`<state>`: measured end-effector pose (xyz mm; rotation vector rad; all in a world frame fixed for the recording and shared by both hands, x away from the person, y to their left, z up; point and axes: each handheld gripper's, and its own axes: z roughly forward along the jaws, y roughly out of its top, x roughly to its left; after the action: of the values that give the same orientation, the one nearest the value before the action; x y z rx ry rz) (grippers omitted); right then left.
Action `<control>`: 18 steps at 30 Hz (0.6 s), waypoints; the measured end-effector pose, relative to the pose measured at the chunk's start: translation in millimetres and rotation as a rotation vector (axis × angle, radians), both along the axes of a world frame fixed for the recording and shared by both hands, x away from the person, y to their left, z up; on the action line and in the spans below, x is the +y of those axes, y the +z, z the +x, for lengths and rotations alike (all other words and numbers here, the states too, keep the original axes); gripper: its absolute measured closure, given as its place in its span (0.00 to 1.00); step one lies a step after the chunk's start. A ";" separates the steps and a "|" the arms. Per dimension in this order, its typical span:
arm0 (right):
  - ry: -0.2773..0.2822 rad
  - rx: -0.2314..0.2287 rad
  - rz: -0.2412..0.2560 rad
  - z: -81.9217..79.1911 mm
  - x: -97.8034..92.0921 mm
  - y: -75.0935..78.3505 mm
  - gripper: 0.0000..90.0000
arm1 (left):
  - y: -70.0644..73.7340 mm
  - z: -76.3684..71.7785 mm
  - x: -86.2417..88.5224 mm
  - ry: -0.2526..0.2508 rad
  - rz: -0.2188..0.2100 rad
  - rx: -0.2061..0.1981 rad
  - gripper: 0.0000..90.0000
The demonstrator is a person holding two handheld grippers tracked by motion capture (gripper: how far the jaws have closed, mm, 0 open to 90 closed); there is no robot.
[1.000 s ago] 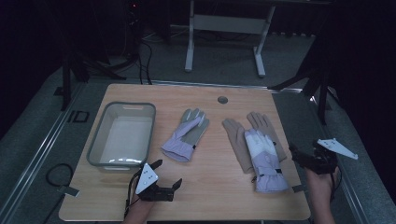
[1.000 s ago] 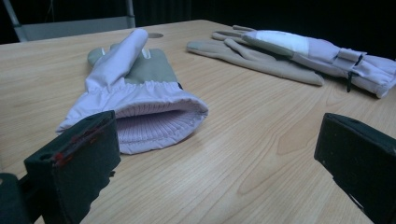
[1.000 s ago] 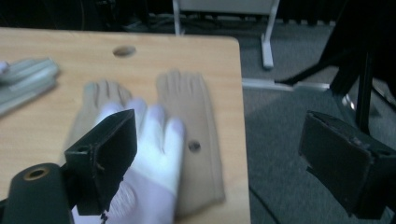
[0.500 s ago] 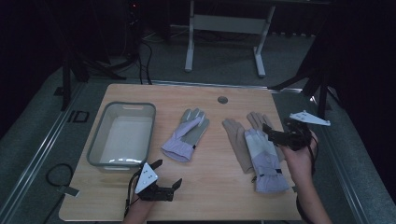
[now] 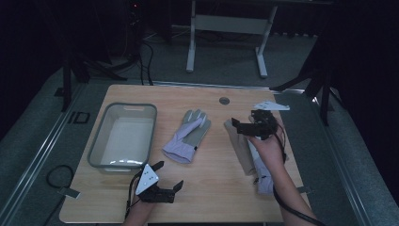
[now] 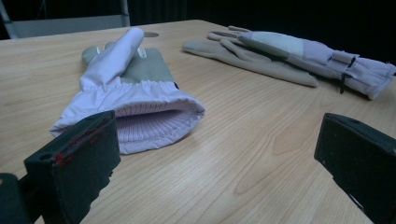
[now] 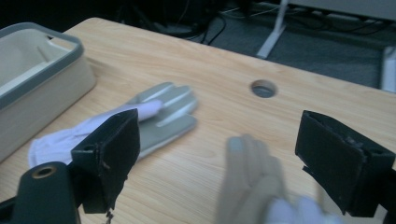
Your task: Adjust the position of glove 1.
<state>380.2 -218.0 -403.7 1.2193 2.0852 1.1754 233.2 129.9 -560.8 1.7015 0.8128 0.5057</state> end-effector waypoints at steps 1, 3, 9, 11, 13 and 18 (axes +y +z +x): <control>0.018 0.011 0.003 3.5 9.1 -3.4 0.16 | 0.0 0.0 0.0 -0.001 0.001 0.000 0.00; 0.035 0.025 0.003 7.7 19.9 -8.1 0.16 | 0.0 -0.1 -0.1 -0.003 0.003 -0.001 0.00; 0.114 0.071 -0.019 19.6 57.9 -27.0 0.19 | 0.1 0.0 -0.1 -0.004 0.003 0.001 0.00; 0.133 0.086 -0.028 23.2 69.0 -34.5 0.23 | 0.1 0.2 0.2 -0.004 -0.001 0.002 0.00; 0.155 0.090 -0.055 25.8 80.6 -42.8 0.25 | 0.0 0.5 0.6 -0.006 -0.004 0.005 0.00; 0.190 0.128 -0.079 33.0 106.1 -63.7 0.31 | -0.1 0.5 1.1 -0.006 -0.009 0.003 0.00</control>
<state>413.2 -112.0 -467.4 1.1068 2.3627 1.1085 233.7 131.0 -560.8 1.6967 0.8109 0.4948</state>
